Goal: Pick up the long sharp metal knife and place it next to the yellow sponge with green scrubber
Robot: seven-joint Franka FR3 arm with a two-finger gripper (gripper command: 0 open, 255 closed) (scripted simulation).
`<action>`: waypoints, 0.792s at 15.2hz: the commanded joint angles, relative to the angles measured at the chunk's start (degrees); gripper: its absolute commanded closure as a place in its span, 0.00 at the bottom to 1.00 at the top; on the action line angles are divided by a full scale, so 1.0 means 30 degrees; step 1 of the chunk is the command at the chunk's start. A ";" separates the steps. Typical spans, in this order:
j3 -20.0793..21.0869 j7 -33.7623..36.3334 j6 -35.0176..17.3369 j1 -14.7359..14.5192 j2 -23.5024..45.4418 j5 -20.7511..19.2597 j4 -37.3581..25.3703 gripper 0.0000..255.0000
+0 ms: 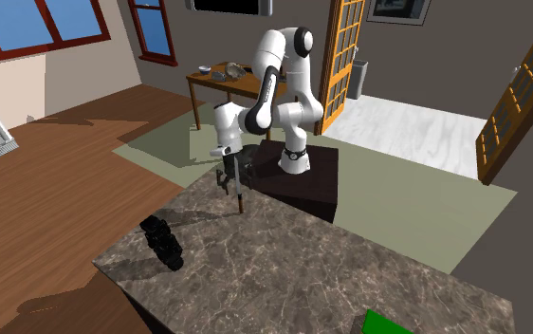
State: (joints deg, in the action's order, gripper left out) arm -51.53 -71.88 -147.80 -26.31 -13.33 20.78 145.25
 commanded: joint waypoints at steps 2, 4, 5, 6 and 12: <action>-0.0079 -0.0116 -0.0066 -0.0124 0.0120 0.0182 -0.0026 0.00; -0.0079 -0.0116 -0.0066 -0.0124 0.0121 0.0183 -0.0026 0.00; -0.0079 -0.0116 -0.0066 -0.0124 0.0121 0.0183 -0.0026 0.00; -0.0076 -0.0111 -0.0062 -0.0120 0.0117 0.0176 -0.0026 0.00; -0.0076 -0.0112 -0.0063 -0.0119 0.0117 0.0176 -0.0026 1.00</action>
State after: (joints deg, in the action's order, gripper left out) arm -51.76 -72.22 -147.99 -26.67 -12.98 21.30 145.17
